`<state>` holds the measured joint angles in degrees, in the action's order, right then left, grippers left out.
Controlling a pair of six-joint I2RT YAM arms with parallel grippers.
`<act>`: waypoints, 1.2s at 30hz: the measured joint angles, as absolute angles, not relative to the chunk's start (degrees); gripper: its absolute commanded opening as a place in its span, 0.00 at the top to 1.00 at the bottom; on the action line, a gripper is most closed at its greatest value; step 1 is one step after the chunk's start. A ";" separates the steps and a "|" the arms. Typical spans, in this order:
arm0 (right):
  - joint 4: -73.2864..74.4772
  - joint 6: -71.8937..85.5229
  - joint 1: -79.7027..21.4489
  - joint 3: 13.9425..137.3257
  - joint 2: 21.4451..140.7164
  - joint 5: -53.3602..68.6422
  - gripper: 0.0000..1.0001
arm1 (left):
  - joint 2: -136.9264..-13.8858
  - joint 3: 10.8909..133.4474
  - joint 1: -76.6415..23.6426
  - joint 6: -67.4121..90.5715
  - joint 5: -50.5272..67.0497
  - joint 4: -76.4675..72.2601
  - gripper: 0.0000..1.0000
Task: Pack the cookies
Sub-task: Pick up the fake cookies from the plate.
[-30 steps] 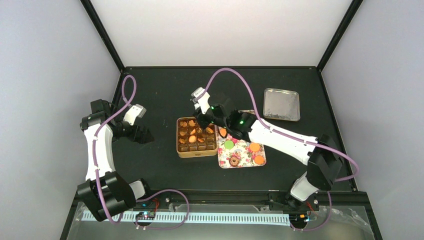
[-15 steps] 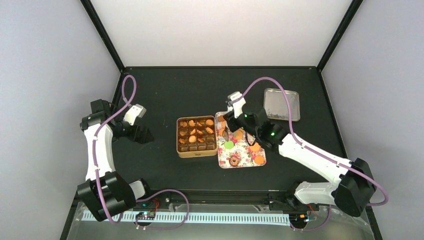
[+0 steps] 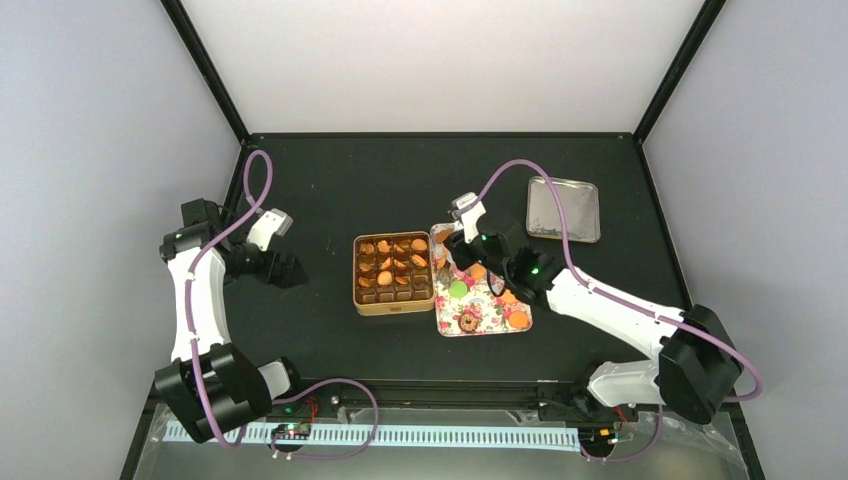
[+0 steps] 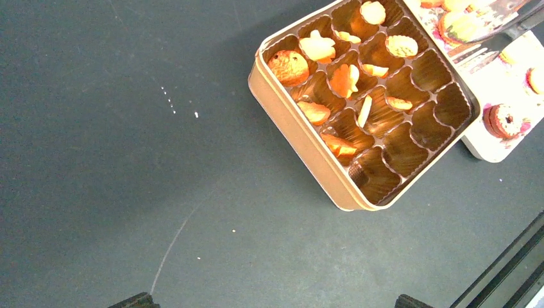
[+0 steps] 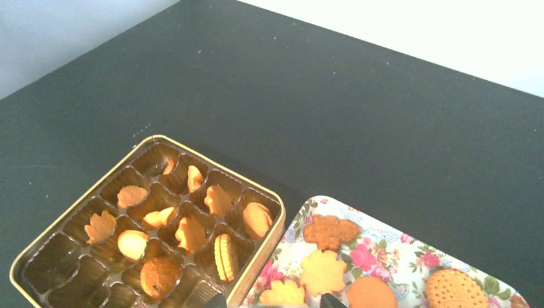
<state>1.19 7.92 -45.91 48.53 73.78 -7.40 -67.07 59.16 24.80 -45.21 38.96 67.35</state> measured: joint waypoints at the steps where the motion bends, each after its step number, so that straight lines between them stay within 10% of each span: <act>1: 0.73 7.92 -45.91 48.14 73.95 -7.38 0.63 | -67.07 59.33 24.80 -45.21 38.96 67.51 0.01; 36: 2.33 7.90 -45.89 42.06 68.12 -6.15 0.90 | -66.63 60.84 24.80 -45.23 39.09 69.01 0.01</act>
<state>2.33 7.90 -45.89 42.06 68.12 -6.15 -66.63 60.84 24.80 -45.23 39.09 69.01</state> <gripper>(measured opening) 0.285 0.988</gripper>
